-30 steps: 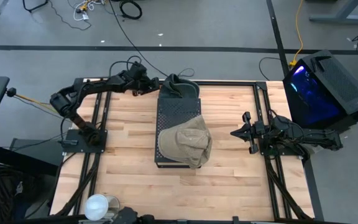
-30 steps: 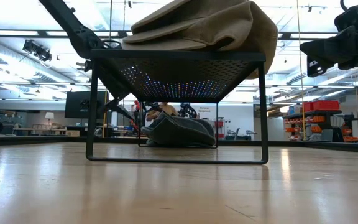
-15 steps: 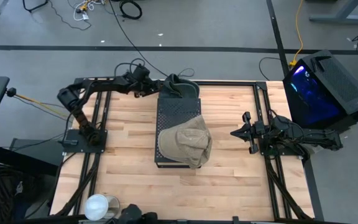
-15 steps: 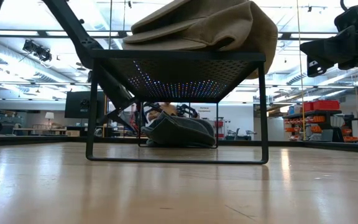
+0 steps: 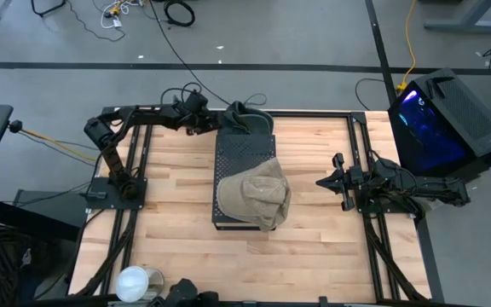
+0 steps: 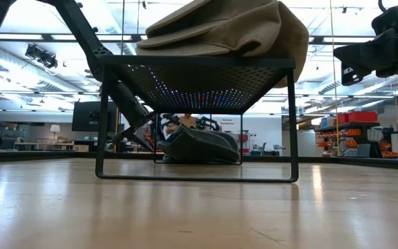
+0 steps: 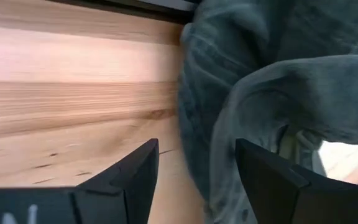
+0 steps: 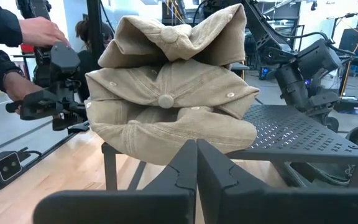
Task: Pick & Place hat
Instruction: Put the bottom gray cap on the shelf
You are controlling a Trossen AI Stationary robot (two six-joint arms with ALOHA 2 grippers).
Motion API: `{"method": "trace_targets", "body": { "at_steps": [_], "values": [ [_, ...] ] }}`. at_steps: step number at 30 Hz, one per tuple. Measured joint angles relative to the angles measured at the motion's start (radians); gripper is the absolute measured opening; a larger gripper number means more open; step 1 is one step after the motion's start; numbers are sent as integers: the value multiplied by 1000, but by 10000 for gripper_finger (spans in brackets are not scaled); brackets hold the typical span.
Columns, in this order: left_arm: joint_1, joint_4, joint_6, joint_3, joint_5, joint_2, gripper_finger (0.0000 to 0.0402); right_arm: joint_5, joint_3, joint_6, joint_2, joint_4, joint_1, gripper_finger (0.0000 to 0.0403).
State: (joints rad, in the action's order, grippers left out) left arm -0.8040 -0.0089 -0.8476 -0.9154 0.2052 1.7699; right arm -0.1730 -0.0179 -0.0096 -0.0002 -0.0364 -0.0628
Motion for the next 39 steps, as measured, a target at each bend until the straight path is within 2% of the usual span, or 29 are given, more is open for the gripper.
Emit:
{"method": "trace_targets", "body": {
  "at_steps": [12,28,39],
  "values": [
    [5,1,6,0,9,0,112,0,0,0,0,0,0,7],
    [17,-1,60,0,24,-1,9,0,0,0,0,0,0,7],
    [16,20,125,0,72,-3,4,0,0,0,0,0,0,7]
  ]
}}
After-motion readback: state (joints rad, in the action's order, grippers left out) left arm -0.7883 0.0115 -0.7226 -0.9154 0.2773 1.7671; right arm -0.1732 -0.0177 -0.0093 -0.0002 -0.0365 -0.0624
